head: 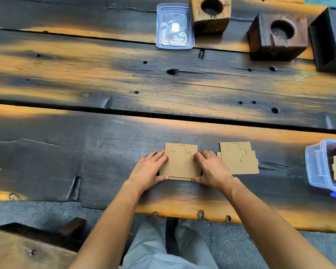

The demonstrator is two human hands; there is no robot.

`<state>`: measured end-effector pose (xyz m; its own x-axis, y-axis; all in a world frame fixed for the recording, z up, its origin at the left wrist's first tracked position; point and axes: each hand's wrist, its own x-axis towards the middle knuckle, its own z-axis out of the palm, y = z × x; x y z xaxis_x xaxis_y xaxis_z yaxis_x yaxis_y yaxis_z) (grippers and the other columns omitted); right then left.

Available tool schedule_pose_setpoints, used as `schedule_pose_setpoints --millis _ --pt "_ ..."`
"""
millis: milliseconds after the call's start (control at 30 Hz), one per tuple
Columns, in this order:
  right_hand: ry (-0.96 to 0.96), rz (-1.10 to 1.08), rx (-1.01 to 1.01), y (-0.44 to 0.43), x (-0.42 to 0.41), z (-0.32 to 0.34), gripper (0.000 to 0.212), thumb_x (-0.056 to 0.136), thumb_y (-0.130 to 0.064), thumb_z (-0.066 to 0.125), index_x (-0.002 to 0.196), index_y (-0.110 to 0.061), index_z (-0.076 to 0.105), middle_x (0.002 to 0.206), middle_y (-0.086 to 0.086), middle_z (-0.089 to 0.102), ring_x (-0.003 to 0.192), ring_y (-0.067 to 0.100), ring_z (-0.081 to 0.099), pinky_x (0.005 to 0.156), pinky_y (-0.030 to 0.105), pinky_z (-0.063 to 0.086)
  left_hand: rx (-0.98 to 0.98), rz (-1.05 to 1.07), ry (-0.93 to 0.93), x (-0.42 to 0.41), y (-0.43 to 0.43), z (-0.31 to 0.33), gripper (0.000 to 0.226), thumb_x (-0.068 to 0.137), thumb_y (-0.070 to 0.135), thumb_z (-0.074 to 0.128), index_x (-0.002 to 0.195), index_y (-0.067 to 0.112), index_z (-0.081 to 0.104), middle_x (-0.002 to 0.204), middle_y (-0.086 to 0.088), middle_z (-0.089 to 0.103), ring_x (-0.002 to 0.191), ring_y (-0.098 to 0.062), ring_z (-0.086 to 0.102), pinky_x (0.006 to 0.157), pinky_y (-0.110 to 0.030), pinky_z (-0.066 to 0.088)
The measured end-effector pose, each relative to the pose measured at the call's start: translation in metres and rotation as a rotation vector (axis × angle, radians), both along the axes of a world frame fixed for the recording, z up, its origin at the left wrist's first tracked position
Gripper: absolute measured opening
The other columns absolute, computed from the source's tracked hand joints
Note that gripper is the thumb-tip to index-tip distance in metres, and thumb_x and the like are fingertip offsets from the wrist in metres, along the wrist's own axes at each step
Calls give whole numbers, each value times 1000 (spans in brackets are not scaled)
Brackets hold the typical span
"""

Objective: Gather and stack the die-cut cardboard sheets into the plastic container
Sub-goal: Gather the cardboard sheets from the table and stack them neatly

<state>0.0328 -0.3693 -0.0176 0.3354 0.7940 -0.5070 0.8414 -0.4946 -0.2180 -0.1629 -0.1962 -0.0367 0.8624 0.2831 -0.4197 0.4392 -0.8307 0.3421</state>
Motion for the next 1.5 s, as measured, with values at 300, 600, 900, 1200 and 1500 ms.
schedule_pose_setpoints --millis 300,600,900,1200,1500 --pt "23 17 -24 0 -3 7 89 68 -55 85 138 -26 38 149 6 39 134 28 38 110 41 40 30 20 53 5 -10 3 83 78 53 78 143 25 33 166 -4 18 152 -29 18 120 -46 26" --pt "17 27 -4 -6 -5 2 89 70 -49 85 140 -25 35 149 6 39 134 28 39 108 43 41 73 13 65 7 -18 4 84 81 48 77 146 24 28 163 -7 20 152 -30 15 122 -45 22" --pt "2 18 22 -12 -12 -3 80 75 -46 81 137 -24 36 146 6 42 131 27 40 105 41 43 79 -6 19 6 -19 5 73 84 46 74 141 23 34 156 -4 30 147 -29 24 117 -44 29" --pt "-26 11 39 -15 -16 -7 78 74 -49 80 135 -22 37 145 5 43 130 27 41 107 40 42 78 20 8 4 -21 4 74 84 47 73 142 25 34 158 -2 29 148 -28 23 118 -45 29" --pt "-26 4 39 -17 -18 -9 76 76 -47 79 136 -21 37 150 6 42 133 27 40 109 39 41 51 63 18 2 -25 0 74 86 42 72 144 26 30 161 0 24 151 -28 18 121 -45 27"
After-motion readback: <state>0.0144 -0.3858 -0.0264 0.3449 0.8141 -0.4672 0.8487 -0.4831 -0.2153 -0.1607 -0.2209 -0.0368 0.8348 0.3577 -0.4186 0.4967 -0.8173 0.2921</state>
